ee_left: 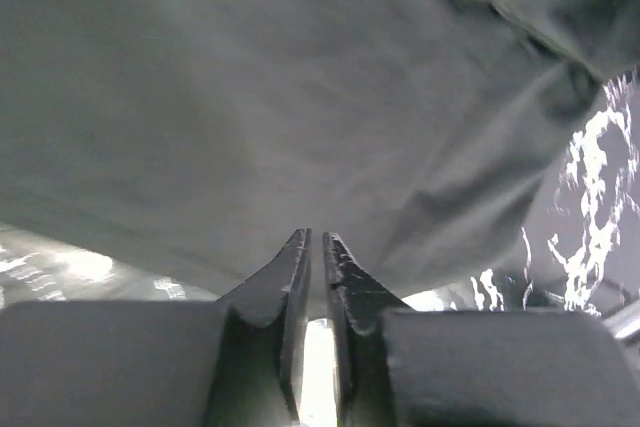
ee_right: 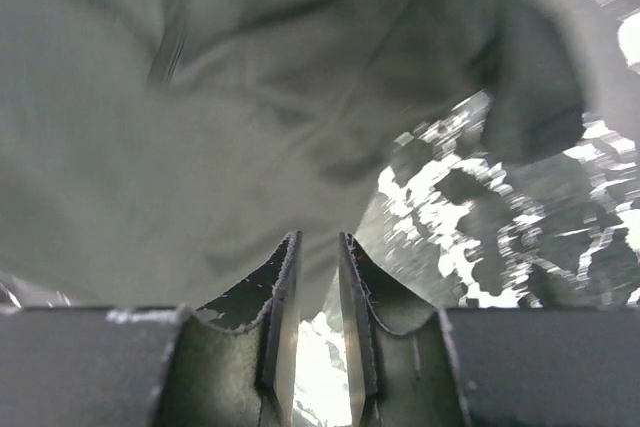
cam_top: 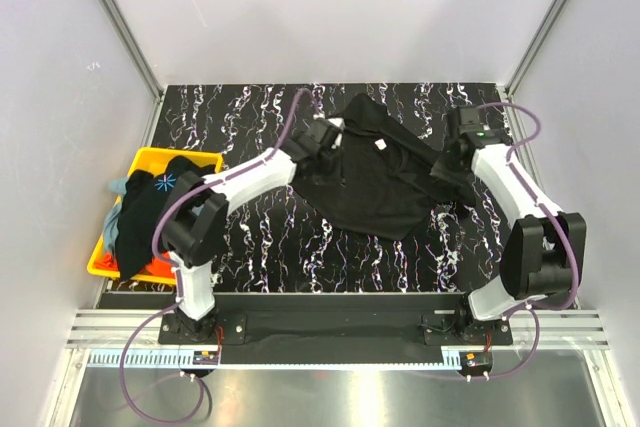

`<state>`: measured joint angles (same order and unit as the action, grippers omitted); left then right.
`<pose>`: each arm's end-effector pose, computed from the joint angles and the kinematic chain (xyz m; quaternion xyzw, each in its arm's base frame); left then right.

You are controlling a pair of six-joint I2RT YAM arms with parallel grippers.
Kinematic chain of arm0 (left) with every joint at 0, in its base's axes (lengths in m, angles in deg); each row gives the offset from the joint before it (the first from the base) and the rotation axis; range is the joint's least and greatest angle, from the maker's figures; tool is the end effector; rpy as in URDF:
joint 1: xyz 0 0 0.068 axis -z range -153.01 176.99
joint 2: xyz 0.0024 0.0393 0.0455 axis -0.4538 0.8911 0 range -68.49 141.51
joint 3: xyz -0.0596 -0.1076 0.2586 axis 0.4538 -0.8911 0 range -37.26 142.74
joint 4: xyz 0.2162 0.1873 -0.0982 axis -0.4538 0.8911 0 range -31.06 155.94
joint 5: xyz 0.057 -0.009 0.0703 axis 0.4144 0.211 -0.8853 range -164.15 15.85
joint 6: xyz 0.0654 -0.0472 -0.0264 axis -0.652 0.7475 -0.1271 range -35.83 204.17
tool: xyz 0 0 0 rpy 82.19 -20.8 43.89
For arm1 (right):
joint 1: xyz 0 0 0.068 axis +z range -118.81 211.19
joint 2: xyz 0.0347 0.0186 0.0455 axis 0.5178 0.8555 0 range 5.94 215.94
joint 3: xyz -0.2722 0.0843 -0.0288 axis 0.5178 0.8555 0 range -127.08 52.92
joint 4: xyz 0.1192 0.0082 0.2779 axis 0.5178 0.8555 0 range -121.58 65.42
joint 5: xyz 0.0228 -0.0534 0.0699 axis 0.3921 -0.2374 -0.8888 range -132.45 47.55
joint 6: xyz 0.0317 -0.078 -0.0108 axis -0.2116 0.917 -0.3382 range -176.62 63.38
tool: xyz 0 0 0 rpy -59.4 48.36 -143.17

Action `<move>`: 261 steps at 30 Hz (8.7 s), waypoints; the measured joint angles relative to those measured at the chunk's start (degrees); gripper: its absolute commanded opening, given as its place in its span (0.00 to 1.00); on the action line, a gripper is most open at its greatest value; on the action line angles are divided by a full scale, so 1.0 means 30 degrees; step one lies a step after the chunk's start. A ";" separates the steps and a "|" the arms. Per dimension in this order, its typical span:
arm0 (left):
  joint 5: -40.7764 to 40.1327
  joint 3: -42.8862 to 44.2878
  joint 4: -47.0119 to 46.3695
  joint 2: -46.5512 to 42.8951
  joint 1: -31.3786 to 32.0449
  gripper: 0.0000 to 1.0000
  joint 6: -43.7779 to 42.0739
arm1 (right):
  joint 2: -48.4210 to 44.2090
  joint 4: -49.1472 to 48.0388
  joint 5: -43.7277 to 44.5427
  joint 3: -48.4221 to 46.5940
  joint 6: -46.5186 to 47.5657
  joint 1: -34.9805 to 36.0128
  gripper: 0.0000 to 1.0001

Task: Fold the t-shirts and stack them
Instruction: Flatten the tshirt out

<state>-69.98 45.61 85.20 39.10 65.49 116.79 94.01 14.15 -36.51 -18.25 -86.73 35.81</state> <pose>0.3757 -0.3058 0.1971 0.0605 0.9401 -0.2221 0.2516 0.3716 0.0223 0.2334 0.2260 0.9437 0.0224 0.2405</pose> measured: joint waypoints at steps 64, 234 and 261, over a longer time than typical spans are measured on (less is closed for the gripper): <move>-0.0102 -0.8590 -0.1319 -0.3308 -0.2790 0.72 0.1005 | 0.3555 -0.2011 0.3898 0.4029 -0.0430 0.7745 0.34; 0.2106 0.3548 0.5799 0.2484 -0.6747 0.38 -0.4991 | -0.8619 0.0750 -0.2543 0.1938 -0.1064 0.2404 0.00; 0.0495 0.2397 0.2506 0.3854 -0.6878 0.38 -0.0066 | -0.8633 -0.0073 -0.2892 0.2368 -0.1078 0.2404 0.00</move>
<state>-68.50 52.80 92.72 50.67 44.85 116.60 68.11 13.93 -45.19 -11.15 -89.96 43.02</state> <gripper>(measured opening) 0.383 0.014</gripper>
